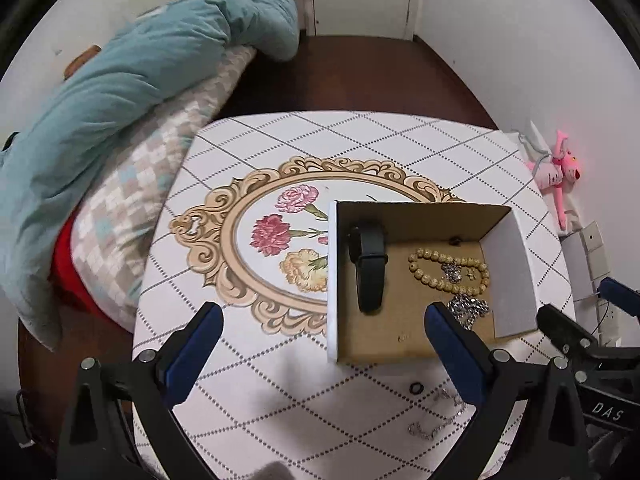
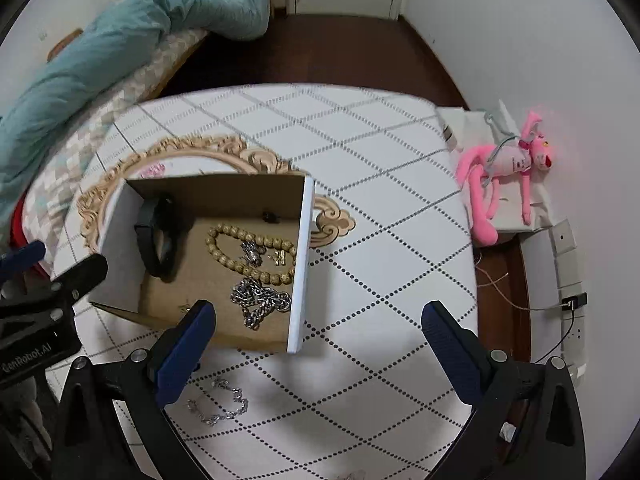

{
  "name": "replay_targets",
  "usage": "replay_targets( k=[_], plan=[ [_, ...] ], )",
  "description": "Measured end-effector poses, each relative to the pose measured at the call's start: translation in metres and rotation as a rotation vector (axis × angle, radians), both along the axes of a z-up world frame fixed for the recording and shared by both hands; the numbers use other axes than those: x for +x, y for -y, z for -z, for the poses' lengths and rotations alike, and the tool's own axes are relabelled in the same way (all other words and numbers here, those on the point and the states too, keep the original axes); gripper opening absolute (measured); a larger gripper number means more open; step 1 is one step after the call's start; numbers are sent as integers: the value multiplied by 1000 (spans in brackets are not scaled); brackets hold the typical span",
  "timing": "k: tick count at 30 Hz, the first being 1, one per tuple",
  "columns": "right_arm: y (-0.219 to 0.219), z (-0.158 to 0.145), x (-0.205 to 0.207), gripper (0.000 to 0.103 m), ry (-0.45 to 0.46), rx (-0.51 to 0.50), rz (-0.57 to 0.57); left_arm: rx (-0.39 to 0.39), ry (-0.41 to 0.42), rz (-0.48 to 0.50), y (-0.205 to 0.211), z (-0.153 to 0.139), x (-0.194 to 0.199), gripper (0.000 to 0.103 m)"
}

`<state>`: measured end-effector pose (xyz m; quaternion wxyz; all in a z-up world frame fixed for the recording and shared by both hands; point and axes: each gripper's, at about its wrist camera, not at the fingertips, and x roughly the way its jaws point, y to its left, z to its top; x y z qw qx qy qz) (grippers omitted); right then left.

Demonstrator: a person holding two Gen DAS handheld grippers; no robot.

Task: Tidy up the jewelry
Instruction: 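Withdraw both tools from the box back toward the table items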

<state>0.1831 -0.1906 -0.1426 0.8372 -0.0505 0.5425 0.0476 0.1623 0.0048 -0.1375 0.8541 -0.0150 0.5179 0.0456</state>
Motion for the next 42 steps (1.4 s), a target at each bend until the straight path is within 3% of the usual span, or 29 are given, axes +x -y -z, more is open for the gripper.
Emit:
replay_targets(
  k=[6,20,29,37,42],
  plan=[
    [3,-30,-34,103,106,-12,20,27,75,-6,4,-24,-28,103],
    [9,-109,-88,103,280,31,51,-17,210,11,8,-88,-71,103],
    [13,-133,-103,103,312,75,63,-34,231,14,6,-104,-81,103],
    [10,-104,-96,103,231,73,58,-1,151,-34,-1,-75,-76,103],
    [6,-43,-84,103,100,76,54,40,92,-83,-13,-37,-74,103]
  ],
)
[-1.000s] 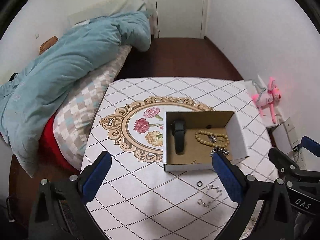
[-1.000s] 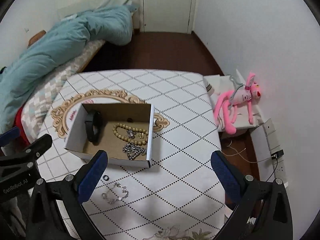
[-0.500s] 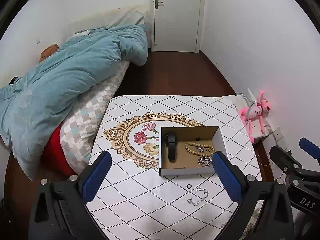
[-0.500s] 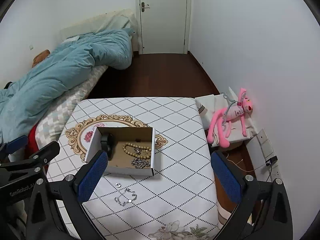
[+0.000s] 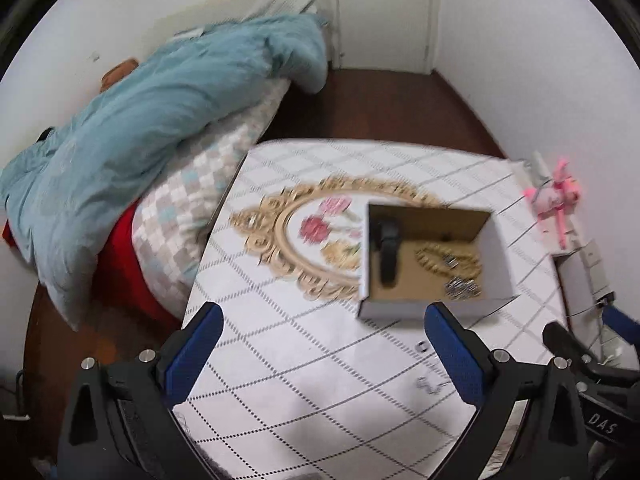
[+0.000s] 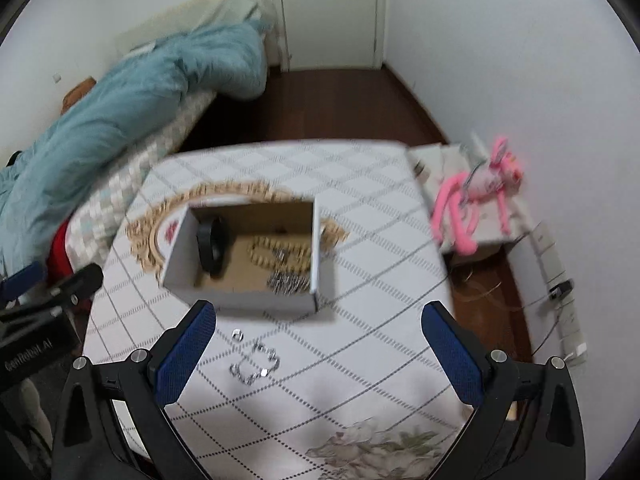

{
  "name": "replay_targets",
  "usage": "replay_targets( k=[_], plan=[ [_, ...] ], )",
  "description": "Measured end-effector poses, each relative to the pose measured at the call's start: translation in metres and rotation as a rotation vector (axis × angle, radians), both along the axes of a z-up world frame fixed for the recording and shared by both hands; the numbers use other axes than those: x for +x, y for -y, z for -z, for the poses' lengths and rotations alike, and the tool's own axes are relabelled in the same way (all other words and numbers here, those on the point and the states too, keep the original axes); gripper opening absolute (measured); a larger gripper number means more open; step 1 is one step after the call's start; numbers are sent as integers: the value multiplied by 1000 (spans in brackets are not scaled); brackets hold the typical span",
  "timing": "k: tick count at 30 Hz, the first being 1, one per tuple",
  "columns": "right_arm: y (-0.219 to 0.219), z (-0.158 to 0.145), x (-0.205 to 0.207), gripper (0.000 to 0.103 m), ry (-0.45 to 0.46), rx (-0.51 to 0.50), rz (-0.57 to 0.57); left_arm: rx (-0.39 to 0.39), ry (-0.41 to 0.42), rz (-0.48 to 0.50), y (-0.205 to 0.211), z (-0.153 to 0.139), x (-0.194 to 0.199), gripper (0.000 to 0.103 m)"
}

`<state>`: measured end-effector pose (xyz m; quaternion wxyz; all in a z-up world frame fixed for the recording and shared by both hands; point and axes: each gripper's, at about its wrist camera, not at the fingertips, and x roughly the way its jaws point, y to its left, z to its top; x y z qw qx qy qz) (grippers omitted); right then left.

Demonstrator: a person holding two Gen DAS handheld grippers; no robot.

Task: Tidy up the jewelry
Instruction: 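Withdraw both tools from the box back toward the table items, then grasp the black ring with the left tool while the right tool grasps the thin silver chain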

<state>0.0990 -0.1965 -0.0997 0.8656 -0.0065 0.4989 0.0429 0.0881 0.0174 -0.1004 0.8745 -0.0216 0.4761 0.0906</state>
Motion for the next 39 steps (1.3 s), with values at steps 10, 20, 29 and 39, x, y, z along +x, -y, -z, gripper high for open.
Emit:
replay_targets(
  k=[10,20,29,39],
  plan=[
    [-29,127,0,79,-196,34,-7,39,-156,-42,-18,91,-3,103],
    [-45,143,-13,7,-116,-37,-47,46,-241,-15,-12,128,-7,103],
    [9,107,-9,5,-74,70,54,-22,-236,65,27,128,10,103],
    [51,110,1,5,-96,106,141,-22,-218,160,71,136,27,96]
  ],
)
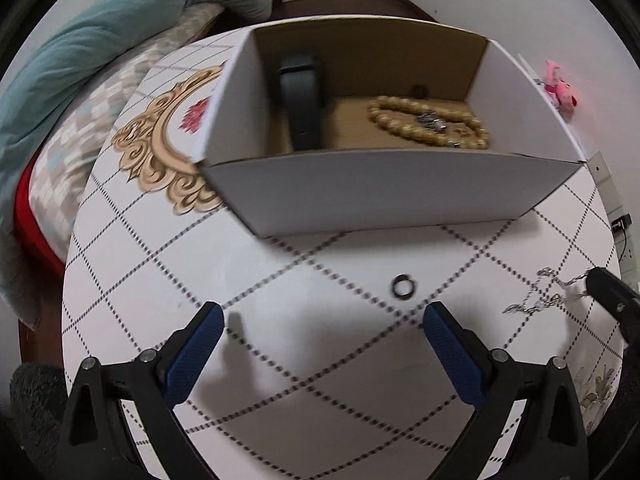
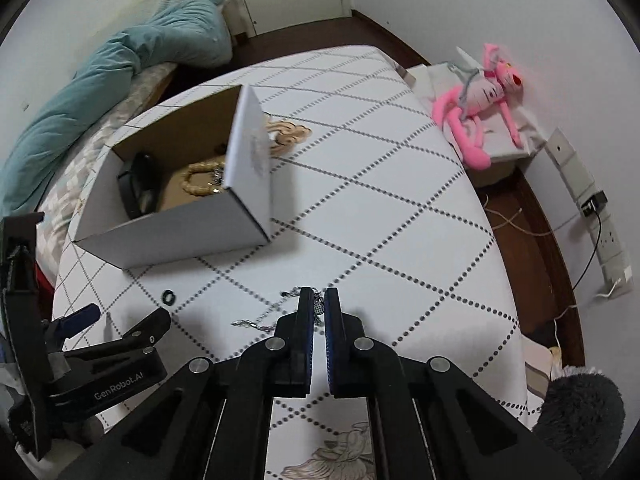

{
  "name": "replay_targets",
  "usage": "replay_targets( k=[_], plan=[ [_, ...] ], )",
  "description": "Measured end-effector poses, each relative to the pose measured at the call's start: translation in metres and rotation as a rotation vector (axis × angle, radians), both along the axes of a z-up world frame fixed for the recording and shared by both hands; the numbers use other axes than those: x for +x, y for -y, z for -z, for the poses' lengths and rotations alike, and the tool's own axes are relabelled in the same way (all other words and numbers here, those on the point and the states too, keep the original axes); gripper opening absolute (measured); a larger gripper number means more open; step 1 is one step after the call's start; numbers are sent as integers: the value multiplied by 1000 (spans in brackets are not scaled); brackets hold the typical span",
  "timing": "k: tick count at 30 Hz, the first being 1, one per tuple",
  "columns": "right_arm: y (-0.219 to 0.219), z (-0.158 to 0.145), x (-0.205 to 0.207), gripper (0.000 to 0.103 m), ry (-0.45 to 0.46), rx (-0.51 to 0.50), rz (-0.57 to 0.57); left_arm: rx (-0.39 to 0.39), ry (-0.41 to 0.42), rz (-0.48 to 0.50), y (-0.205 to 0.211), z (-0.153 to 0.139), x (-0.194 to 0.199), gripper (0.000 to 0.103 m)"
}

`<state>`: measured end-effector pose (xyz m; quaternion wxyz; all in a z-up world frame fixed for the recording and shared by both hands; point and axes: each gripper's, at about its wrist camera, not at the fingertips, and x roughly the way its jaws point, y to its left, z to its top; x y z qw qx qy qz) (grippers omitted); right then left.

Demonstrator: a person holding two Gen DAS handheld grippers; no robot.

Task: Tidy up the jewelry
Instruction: 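Grasp the black ring with the left tool while the right tool grasps the thin silver chain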

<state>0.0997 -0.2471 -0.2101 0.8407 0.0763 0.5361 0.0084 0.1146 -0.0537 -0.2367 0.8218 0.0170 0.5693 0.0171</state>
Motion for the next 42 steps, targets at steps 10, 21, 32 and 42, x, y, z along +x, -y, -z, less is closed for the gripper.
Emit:
replay_targets(
  k=[10,21,32,42],
  plan=[
    [3,12,0,0,-19,4,12,-8,42,64,21,-8,-1,34],
    [23,-1,-1,0,5,149,46,-47,47,97,22,-8,8,10],
    [5,25,7,41,-74,65,-7,-70,49,32,-14,-21,-11,10],
    [-16,19,-4,6,-19,25,-56,-65,59,5,-25,-25,-16,10]
  ],
)
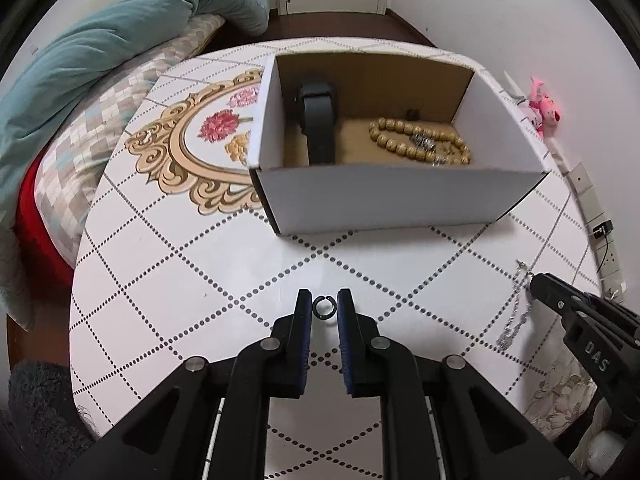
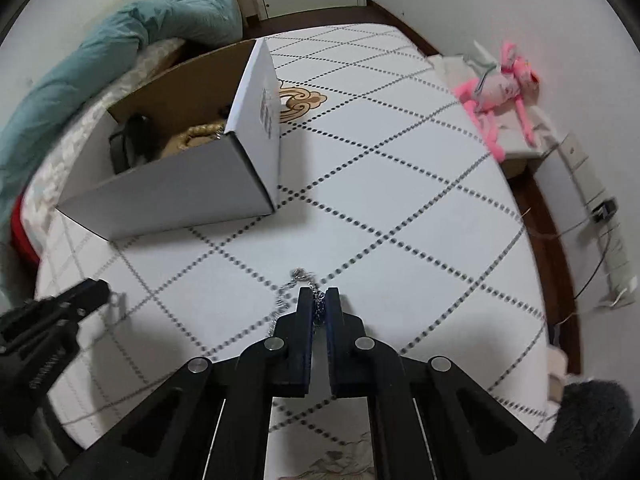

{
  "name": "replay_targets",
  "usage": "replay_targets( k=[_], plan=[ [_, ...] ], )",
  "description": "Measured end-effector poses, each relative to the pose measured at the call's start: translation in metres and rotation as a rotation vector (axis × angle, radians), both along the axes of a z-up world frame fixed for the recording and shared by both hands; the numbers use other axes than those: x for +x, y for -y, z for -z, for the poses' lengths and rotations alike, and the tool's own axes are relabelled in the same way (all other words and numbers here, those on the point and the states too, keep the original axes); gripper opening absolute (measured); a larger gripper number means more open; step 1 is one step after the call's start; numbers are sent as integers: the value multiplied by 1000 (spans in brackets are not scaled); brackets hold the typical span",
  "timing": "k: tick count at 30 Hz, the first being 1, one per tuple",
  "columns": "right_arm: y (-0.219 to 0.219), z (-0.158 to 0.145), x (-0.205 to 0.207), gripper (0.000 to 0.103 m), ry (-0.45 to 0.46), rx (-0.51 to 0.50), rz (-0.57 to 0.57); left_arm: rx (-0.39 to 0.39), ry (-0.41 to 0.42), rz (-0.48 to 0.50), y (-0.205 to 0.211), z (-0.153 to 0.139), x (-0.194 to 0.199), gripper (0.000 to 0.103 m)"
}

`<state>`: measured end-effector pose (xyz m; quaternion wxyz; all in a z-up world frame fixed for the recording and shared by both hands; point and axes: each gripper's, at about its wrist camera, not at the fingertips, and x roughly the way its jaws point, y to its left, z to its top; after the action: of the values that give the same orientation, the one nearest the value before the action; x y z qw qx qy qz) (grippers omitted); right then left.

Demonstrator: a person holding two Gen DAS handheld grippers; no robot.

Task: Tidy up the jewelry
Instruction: 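Grasp the black ring with the left tool while the right tool grasps the thin silver chain, then carry the ring and chain over the box and open both tools to drop them in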

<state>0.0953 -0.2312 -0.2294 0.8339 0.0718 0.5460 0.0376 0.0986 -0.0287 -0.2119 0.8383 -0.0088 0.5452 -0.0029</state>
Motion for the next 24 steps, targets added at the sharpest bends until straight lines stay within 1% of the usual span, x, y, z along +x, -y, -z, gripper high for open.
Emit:
replay_targets(
  k=[4,6,10,13,17,20,24],
  plan=[
    [7,-24,-3,5,31,98,16,-35,29,4,-2,-20,0,10],
    [7,-45,-3,5,60,138,1,-52,46,5,-4,-32,0,10],
    [-2,-84,-1,5,130,152,-36,-93,82,7,-9,-59,5,10],
    [-6,-116,4,5,179,188,-63,-128,103,9,-15,-79,14,10],
    [-16,-142,21,5,208,218,-112,-159,109,11,-21,-94,31,10],
    [-27,-151,36,4,214,229,-143,-172,94,19,-26,-97,51,10],
    [-41,-147,65,5,185,250,-170,-189,51,30,-30,-92,76,10]
  ],
)
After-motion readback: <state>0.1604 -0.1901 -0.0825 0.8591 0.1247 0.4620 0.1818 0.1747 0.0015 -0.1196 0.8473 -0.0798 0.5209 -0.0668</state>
